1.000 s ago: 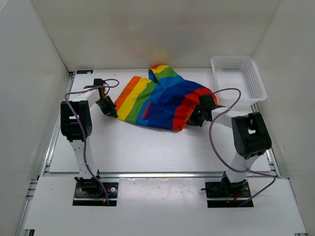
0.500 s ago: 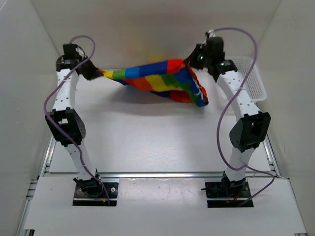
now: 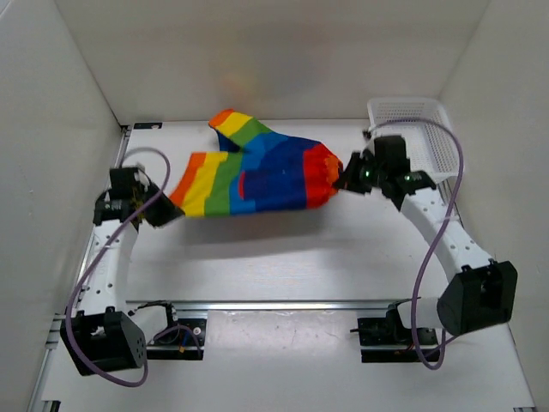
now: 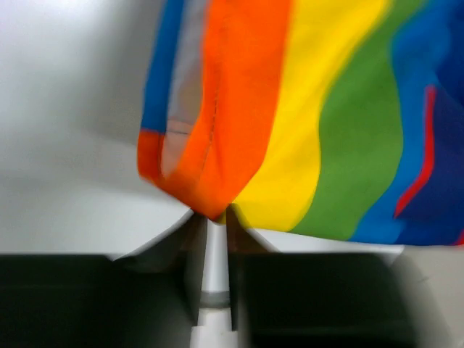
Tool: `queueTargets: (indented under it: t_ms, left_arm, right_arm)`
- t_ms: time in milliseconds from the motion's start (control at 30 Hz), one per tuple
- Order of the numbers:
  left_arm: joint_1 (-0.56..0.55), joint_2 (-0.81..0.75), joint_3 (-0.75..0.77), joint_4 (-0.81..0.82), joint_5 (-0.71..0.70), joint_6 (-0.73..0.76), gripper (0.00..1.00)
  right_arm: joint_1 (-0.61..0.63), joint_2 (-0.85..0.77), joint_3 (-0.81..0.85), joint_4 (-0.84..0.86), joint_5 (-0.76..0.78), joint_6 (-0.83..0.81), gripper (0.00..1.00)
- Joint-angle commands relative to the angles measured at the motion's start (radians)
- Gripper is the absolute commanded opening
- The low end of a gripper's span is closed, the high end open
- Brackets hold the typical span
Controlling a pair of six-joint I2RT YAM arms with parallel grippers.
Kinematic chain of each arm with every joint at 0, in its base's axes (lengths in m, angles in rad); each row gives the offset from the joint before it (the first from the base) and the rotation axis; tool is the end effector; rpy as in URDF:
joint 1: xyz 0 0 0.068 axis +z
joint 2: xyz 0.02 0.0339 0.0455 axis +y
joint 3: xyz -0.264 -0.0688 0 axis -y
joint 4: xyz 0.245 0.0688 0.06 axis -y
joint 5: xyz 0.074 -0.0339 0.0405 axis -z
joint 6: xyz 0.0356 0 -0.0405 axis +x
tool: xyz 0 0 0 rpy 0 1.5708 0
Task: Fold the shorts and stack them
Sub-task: Flatten the shorts out, then fold the shorts
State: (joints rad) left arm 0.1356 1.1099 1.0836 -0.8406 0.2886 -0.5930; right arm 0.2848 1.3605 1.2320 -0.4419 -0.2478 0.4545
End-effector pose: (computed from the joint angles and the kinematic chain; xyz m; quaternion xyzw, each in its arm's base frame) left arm 0.2184 0.0196 0.3211 -0.2847 0.8856 -0.2088 0.3017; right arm 0.2921 0.0946 0.3412 0.0147 0.8727 0.2731 0.4046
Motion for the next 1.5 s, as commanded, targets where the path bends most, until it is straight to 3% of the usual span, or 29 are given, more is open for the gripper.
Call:
queueTargets:
  t_ms: [0, 67, 100, 133, 200, 300, 400, 433, 500, 667, 800, 967, 1200, 1233, 1300, 1333, 1367, 1400, 1433, 1467]
  left_arm:
    - [0.007, -0.125, -0.209, -0.031, -0.063, -0.031, 0.33]
    - [0.007, -0.136, -0.246, -0.031, -0.043, -0.054, 0.88]
    - [0.007, -0.105, -0.246, -0.031, -0.043, -0.054, 0.96]
    - [0.007, -0.087, -0.229, -0.031, -0.033, -0.054, 0.98]
    - [-0.002, -0.036, -0.208, -0.041, -0.045, -0.054, 0.99]
    - [-0.002, -0.013, -0.198, -0.070, -0.081, -0.065, 0.98]
    - [-0.002, -0.039, -0.244, -0.104, -0.081, -0.103, 0.96]
    - [-0.002, -0.050, -0.261, -0.104, -0.081, -0.117, 0.95]
    - [-0.014, -0.071, -0.325, -0.114, -0.072, -0.166, 0.95]
    - [-0.024, -0.105, -0.450, -0.063, -0.057, -0.226, 0.96]
    - [-0.034, -0.047, -0.470, -0.002, -0.042, -0.249, 0.97]
    - [-0.056, 0.028, -0.502, 0.080, -0.054, -0.283, 0.96]
    - [-0.102, 0.154, -0.487, 0.158, -0.115, -0.321, 0.83]
    - [-0.114, 0.166, -0.487, 0.158, -0.126, -0.321, 0.80]
    - [-0.126, 0.204, -0.456, 0.167, -0.150, -0.341, 0.61]
    - [-0.126, 0.217, -0.456, 0.167, -0.151, -0.341, 0.51]
    - [-0.139, 0.229, -0.438, 0.176, -0.160, -0.341, 0.25]
    - [-0.149, 0.240, -0.413, 0.176, -0.160, -0.341, 0.13]
    - [-0.149, 0.260, -0.400, 0.176, -0.173, -0.341, 0.10]
    - [-0.149, 0.260, -0.383, 0.176, -0.174, -0.329, 0.10]
  right_arm:
    - [0.016, -0.119, -0.182, -0.069, -0.031, -0.011, 0.00]
    - [0.016, -0.167, -0.250, -0.121, -0.005, 0.019, 0.15]
    - [0.016, -0.176, -0.302, -0.132, 0.010, 0.035, 0.32]
    - [0.016, -0.176, -0.316, -0.142, 0.024, 0.061, 0.45]
    - [0.016, -0.176, -0.325, -0.173, 0.045, 0.085, 0.52]
    - [-0.005, -0.176, -0.336, -0.208, 0.067, 0.108, 0.54]
    - [-0.027, -0.208, -0.388, -0.238, 0.067, 0.131, 0.67]
    - [-0.027, -0.225, -0.410, -0.238, 0.056, 0.141, 0.76]
    - [-0.027, -0.277, -0.491, -0.238, 0.044, 0.189, 0.82]
    - [-0.051, -0.365, -0.641, -0.140, -0.011, 0.291, 0.84]
    - [-0.084, -0.377, -0.703, -0.040, -0.021, 0.323, 0.82]
    - [-0.093, -0.279, -0.738, 0.110, -0.030, 0.332, 0.78]
    - [-0.093, -0.111, -0.758, 0.314, -0.053, 0.354, 0.66]
    - [-0.093, -0.077, -0.758, 0.330, -0.062, 0.363, 0.60]
    - [-0.093, -0.049, -0.758, 0.377, -0.076, 0.363, 0.50]
    - [-0.093, -0.028, -0.758, 0.378, -0.076, 0.363, 0.36]
    - [-0.093, -0.018, -0.737, 0.390, -0.076, 0.363, 0.28]
    - [-0.093, -0.018, -0.720, 0.390, -0.076, 0.363, 0.18]
    - [-0.093, -0.006, -0.700, 0.367, -0.076, 0.342, 0.01]
    - [-0.093, 0.003, -0.672, 0.346, -0.062, 0.328, 0.00]
